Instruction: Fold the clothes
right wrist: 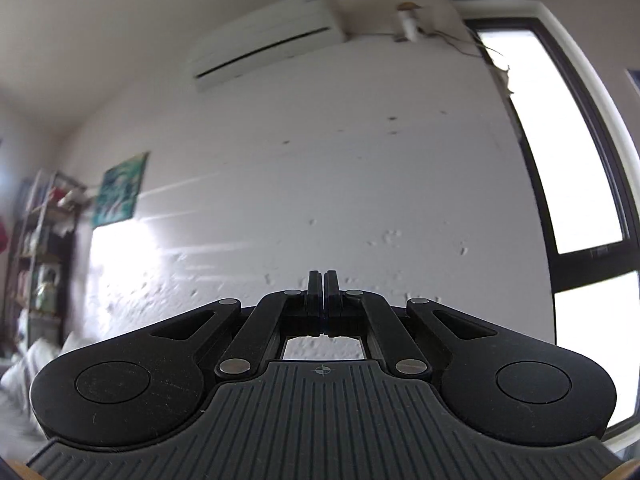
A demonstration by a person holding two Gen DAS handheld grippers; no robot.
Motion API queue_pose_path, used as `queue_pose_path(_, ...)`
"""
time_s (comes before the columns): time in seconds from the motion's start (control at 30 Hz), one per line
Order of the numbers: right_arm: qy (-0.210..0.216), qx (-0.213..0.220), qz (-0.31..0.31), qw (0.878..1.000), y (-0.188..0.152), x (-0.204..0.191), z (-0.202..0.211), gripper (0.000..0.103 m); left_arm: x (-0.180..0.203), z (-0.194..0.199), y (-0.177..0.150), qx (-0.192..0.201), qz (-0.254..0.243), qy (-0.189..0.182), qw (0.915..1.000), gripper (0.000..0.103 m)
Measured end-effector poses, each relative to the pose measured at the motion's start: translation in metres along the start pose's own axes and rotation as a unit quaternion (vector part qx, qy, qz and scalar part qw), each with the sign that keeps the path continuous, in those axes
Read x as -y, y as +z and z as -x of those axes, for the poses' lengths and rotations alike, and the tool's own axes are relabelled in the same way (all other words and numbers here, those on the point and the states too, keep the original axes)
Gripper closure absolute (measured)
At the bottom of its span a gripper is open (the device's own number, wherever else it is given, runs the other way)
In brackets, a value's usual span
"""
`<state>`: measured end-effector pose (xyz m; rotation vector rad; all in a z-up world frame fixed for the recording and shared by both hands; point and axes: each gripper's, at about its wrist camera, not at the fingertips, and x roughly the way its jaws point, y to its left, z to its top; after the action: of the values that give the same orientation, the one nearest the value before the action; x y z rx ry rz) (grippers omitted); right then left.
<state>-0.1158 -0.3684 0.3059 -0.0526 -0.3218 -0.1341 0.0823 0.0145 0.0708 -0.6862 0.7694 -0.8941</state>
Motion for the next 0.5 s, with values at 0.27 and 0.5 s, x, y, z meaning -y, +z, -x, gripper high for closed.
queue_pose_path(0.27, -0.022, -0.304, -0.116, 0.945, -0.153, 0.045, 0.057, 0.089, -0.058, -0.039, -0.067, -0.118, 0.055, 0.082, 0.9881, 0.038)
queue_pose_path(0.5, -0.023, -0.52, -0.162, 0.838, -0.291, 0.052, 0.017, 0.053, -0.098, -0.061, -0.076, -0.14, 0.094, 0.12, 0.9783, 0.037)
